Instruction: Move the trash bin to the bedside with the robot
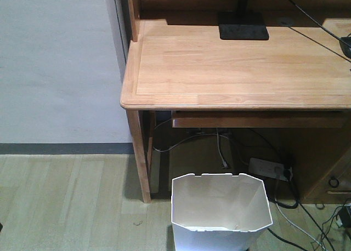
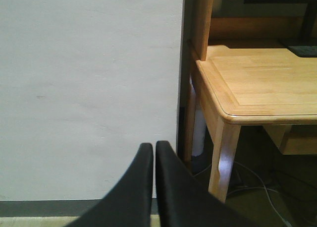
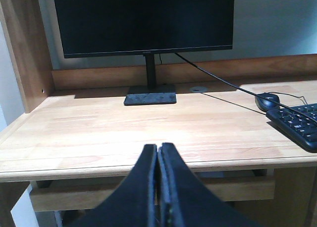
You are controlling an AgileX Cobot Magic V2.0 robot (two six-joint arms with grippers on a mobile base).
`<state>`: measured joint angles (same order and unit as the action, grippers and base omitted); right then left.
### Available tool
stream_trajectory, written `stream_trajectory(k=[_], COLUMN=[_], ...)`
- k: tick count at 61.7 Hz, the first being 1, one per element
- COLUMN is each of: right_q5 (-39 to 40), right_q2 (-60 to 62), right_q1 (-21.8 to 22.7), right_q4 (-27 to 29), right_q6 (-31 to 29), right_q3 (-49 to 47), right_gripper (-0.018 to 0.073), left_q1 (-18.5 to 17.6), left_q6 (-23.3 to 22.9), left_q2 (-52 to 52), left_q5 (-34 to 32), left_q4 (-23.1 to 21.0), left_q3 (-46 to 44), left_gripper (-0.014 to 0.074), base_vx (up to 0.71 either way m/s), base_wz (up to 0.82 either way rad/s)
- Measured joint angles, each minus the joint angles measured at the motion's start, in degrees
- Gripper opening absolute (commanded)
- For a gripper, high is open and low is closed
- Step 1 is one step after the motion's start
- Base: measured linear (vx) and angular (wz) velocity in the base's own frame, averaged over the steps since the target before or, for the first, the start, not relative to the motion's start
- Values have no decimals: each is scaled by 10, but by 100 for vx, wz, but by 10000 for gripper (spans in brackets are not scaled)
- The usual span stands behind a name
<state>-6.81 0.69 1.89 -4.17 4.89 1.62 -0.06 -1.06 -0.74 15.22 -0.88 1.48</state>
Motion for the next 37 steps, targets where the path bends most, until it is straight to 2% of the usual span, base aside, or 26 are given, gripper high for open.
stream_trajectory(k=[9,19,26,37], right_q5=[6,55,46,12], right_q2=[0,0,-5,-83], right_q1=[0,0,0,0], right_q4=[-1,-2,-4,-5], right_q6=[-3,-10,-23,-33], right_q3=[0,0,-20,-101], right_gripper=[-10,-10,-10,-10], left_q1=[0,0,0,0], left_q6=[0,0,0,0], left_q2=[0,0,0,0], left_q5=[0,0,0,0], left_q4=[0,0,0,0], left_q3=[0,0,0,0], left_gripper=[-6,-6,-6,-6], base_vx=[0,0,0,0], base_wz=[0,0,0,0])
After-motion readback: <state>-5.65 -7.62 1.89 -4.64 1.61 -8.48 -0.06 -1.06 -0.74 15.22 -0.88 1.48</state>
